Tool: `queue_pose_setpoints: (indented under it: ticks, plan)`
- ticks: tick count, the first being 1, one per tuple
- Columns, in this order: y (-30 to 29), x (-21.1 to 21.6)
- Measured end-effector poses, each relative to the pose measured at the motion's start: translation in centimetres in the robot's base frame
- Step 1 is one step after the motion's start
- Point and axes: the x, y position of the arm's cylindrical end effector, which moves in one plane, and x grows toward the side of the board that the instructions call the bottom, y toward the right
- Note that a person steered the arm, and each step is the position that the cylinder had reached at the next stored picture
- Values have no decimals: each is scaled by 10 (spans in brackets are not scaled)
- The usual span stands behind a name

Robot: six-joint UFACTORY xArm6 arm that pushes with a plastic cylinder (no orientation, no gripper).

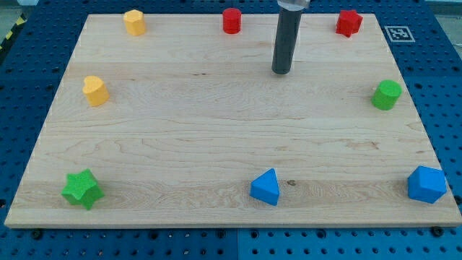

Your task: Place the green circle and blue cube together at the top right side of the triangle

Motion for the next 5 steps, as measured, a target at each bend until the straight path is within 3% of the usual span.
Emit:
queue_pose_setpoints:
  ticks: [2,4,5]
  plan:
    - [27,-14]
    - [167,-12]
    - [208,24]
